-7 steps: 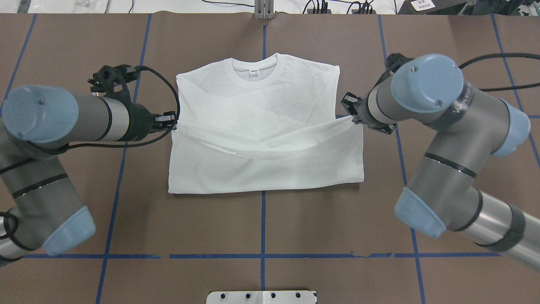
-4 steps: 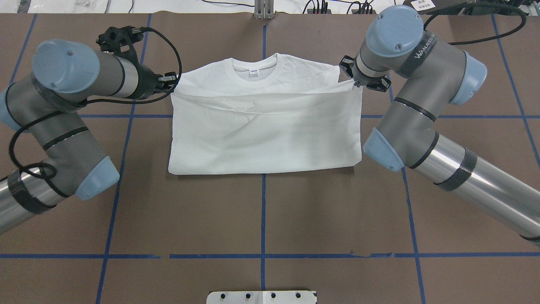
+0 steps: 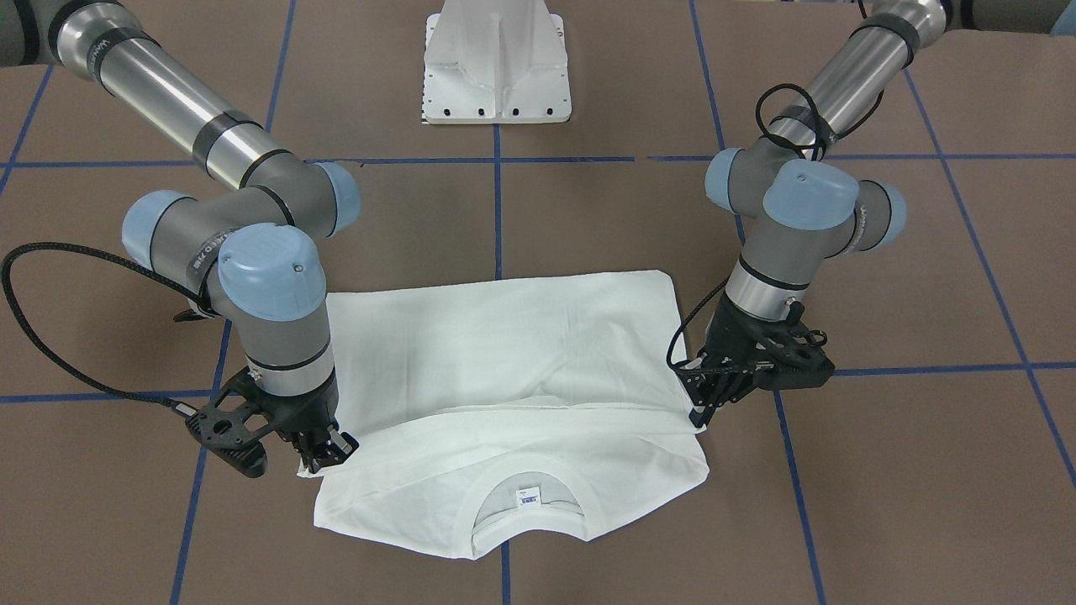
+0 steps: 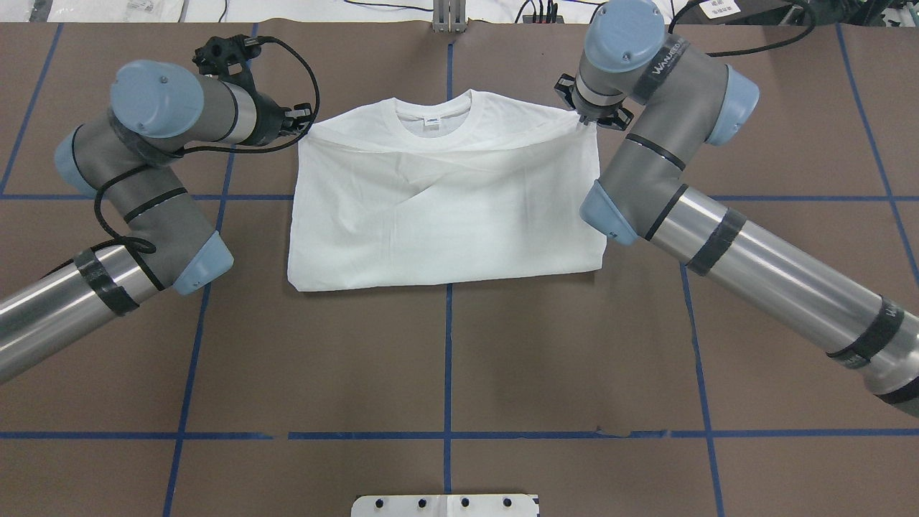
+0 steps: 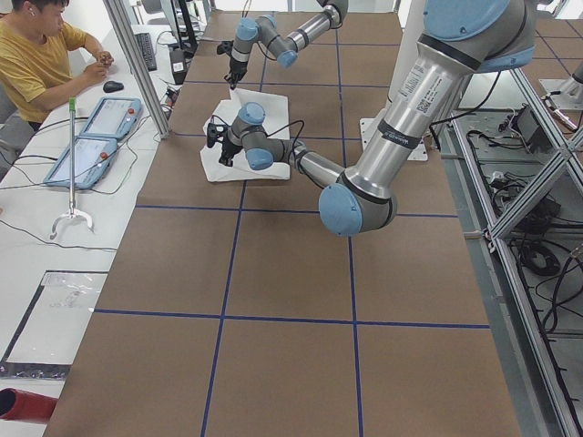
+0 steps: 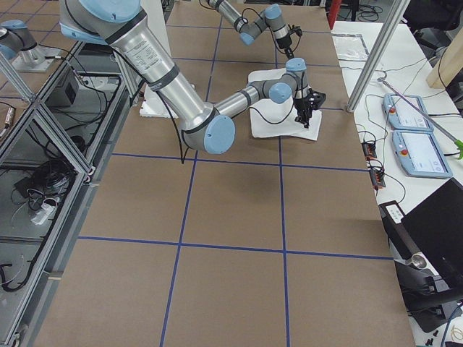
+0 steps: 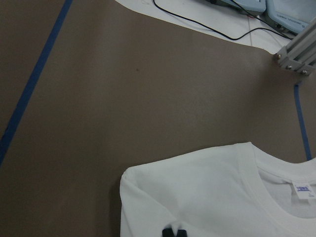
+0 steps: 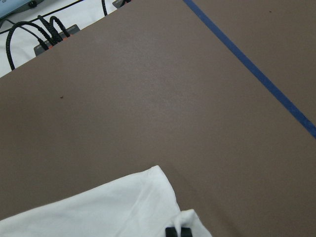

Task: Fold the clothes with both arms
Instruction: 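Release the hem near the collar and raise both grippers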

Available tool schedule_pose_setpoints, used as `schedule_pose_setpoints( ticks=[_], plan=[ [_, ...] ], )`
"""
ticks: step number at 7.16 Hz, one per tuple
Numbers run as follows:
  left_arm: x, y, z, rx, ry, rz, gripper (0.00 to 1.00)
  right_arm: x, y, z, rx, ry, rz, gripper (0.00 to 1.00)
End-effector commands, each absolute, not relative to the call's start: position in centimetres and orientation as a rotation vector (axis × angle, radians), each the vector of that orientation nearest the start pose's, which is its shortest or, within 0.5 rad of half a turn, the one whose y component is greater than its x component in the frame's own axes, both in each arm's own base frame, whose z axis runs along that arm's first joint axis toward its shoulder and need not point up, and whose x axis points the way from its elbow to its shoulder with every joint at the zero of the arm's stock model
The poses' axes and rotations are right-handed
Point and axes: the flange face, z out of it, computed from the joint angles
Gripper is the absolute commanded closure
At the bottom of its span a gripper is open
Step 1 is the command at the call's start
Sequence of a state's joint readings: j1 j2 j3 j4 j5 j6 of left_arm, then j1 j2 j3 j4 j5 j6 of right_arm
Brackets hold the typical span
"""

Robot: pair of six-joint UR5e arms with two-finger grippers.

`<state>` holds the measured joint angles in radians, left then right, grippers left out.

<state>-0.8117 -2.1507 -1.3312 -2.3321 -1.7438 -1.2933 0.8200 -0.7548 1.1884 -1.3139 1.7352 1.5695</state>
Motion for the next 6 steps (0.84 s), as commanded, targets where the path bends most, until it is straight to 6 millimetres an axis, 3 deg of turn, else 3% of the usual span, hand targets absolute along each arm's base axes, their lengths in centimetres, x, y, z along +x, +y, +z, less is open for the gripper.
schedule_pose_setpoints(
  ticks=[1,4,5,6],
  plan=[
    [42.1,-62.2,35.7,0.452,0.995,-0.407,1.0,-47.5,-68.1,31.5,0.143,-0.704,0.731,1.0],
    [42.1,-62.6,37.2,0.458,0.962,-0.406,1.0,-47.9,-68.2,31.8,0.144,-0.706,0.73,0.97],
    [41.6,-63.0,37.2,0.464,0.958,-0.409,0.74,-48.2,-68.5,31.7,0.145,-0.707,0.728,0.2],
    [40.8,-63.6,37.3,0.471,0.951,-0.416,0.55,-48.1,-68.6,31.7,0.144,-0.705,0.731,0.09]
  ],
)
